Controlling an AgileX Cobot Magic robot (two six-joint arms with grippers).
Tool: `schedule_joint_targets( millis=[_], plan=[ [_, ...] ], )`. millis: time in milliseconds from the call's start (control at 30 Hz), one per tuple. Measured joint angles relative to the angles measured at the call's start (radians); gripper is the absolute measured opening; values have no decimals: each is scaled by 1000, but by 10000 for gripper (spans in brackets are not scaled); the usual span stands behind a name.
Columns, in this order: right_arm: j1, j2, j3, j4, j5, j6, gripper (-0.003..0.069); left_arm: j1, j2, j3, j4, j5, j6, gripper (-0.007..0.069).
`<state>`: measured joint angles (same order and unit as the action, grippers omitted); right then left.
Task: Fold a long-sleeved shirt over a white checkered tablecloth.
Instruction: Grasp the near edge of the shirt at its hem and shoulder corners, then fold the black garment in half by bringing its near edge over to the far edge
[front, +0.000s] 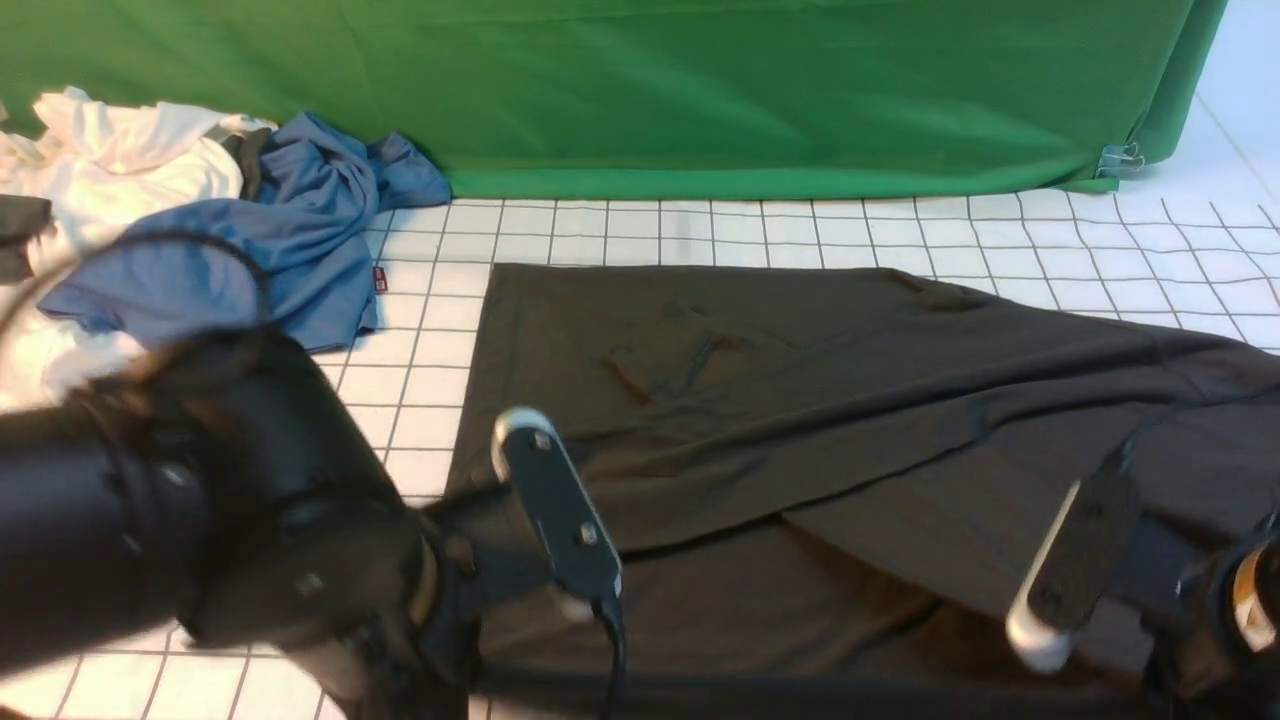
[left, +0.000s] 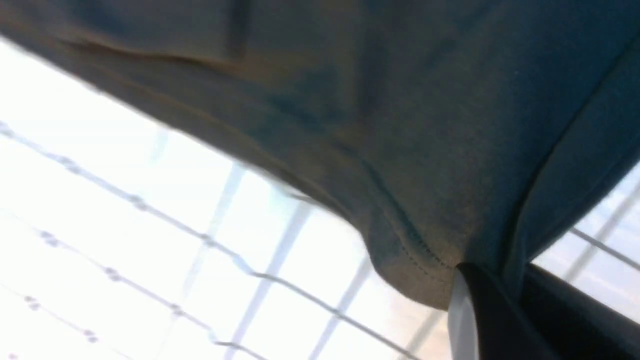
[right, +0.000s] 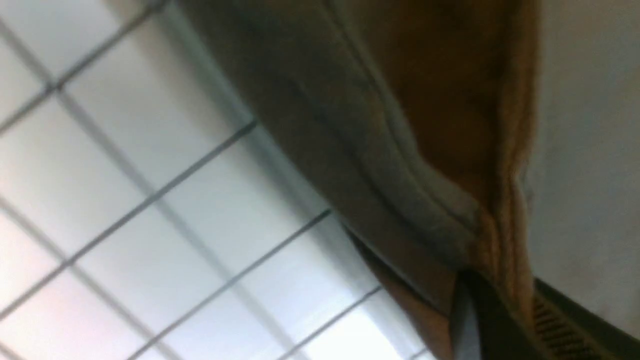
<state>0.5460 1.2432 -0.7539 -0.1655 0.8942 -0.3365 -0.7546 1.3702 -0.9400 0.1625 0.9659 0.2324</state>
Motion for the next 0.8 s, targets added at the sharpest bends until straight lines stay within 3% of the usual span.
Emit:
schedule_joint_targets(
  millis=[133,367,800],
  plan=[
    [-9,16,-95,-22,3,-13,56,91,11,-75,4,0,17,0],
    [-164,147,-284,-28,-23,-89,56,254,91,-305,-16,-42,122,0],
    [-325,529,-748,-3,-32,-234,56,371,405,-685,-41,-57,224,0]
  ],
)
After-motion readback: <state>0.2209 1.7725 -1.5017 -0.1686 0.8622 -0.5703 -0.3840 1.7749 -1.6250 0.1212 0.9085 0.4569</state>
